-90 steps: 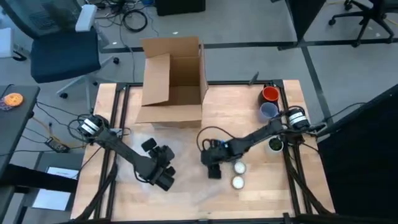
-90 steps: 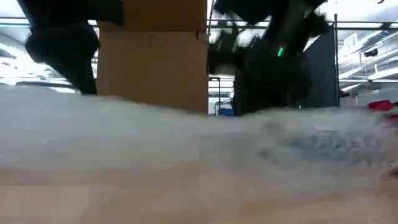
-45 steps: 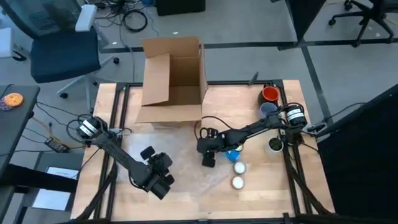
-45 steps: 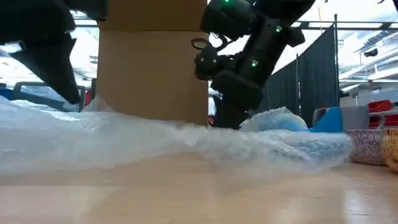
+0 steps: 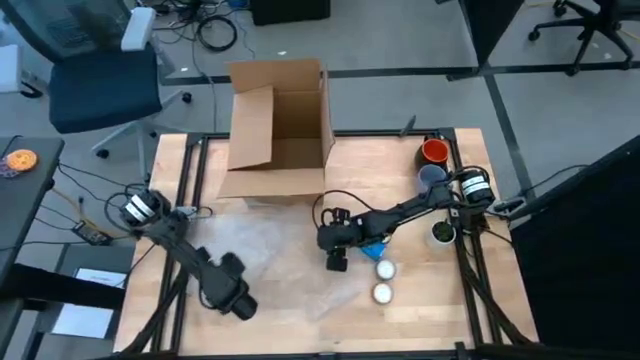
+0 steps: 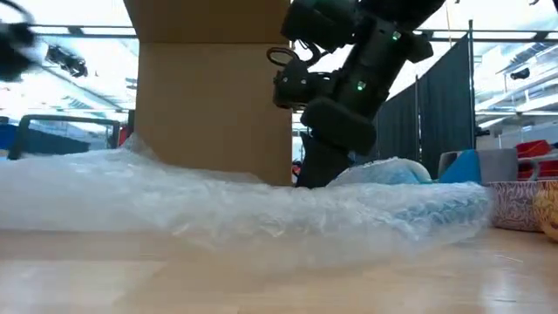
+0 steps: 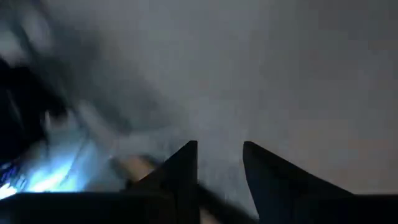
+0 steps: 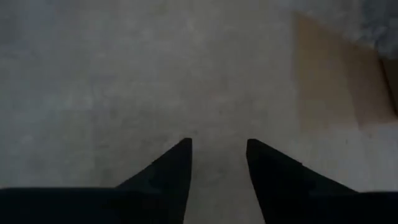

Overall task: Wrap mug
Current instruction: Wrap the blue mug with the bubble wrap

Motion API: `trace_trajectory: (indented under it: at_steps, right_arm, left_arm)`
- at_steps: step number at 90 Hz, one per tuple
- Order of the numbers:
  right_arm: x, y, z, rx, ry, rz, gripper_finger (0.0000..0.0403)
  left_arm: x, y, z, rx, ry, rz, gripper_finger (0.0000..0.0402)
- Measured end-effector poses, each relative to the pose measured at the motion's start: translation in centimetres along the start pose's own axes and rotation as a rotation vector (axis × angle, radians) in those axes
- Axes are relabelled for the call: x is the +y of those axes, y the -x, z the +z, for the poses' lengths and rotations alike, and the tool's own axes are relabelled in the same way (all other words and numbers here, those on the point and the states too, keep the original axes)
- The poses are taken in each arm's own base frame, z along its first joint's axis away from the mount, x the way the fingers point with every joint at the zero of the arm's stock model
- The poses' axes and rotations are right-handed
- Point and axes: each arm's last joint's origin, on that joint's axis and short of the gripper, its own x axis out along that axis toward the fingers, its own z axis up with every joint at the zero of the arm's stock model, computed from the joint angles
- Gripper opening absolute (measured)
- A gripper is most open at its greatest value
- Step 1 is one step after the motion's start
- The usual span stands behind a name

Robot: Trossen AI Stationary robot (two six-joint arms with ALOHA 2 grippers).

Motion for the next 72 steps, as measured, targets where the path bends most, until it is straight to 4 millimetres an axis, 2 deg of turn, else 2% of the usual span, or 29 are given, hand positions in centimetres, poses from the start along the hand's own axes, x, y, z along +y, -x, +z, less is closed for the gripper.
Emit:
trace_trajectory:
  at_steps: [8, 16, 22, 28, 36, 44, 53, 59, 65, 72]
  right_arm:
    - [-0.1, 0.0, 0.0, 0.0, 0.001, -0.015, 0.013]
    - [-0.1, 0.0, 0.0, -0.003, 0.005, -0.026, 0.013]
    - [-0.1, 0.0, 0.0, -0.004, 0.013, -0.027, 0.013]
    - [-0.2, 0.4, 0.2, -0.012, 0.012, -0.022, 0.013]
    - [0.4, 1.9, 1.0, -0.057, 0.024, 0.041, 0.013]
    - [1.6, 3.5, 1.6, -0.09, 0.048, 0.19, 0.013]
    - [3.4, 4.4, 1.4, -0.07, 0.057, 0.383, 0.013]
    - [4.5, 4.7, 0.8, -0.043, 0.07, 0.452, 0.013]
    - [5.4, 4.7, -0.2, -0.025, 0.095, 0.463, 0.013]
    - [5.7, 4.4, -1.5, 0.002, 0.122, 0.399, 0.013]
  left_arm:
    - [-0.3, 0.9, -2.2, 0.03, -0.034, -0.015, 0.0115]
    - [-0.6, 2.6, -3.7, -0.034, -0.011, -0.054, 0.0115]
    - [-0.8, 4.1, -4.1, -0.193, 0.023, -0.107, 0.0115]
    - [-1.1, 5.8, -4.1, -0.451, 0.03, -0.191, 0.0115]
    - [-1.9, 7.6, -3.5, -0.825, 0.009, -0.298, 0.0115]
    - [-2.7, 8.7, -2.4, -1.021, -0.042, -0.333, 0.0115]
    - [-3.5, 8.7, -0.7, -1.082, -0.062, -0.337, 0.0115]
    - [-3.9, 8.2, 0.6, -1.085, -0.065, -0.327, 0.0115]
    - [-4.3, 7.6, 1.9, -1.09, -0.062, -0.325, 0.0115]
    - [-4.8, 6.8, 3.3, -1.102, -0.074, -0.339, 0.0115]
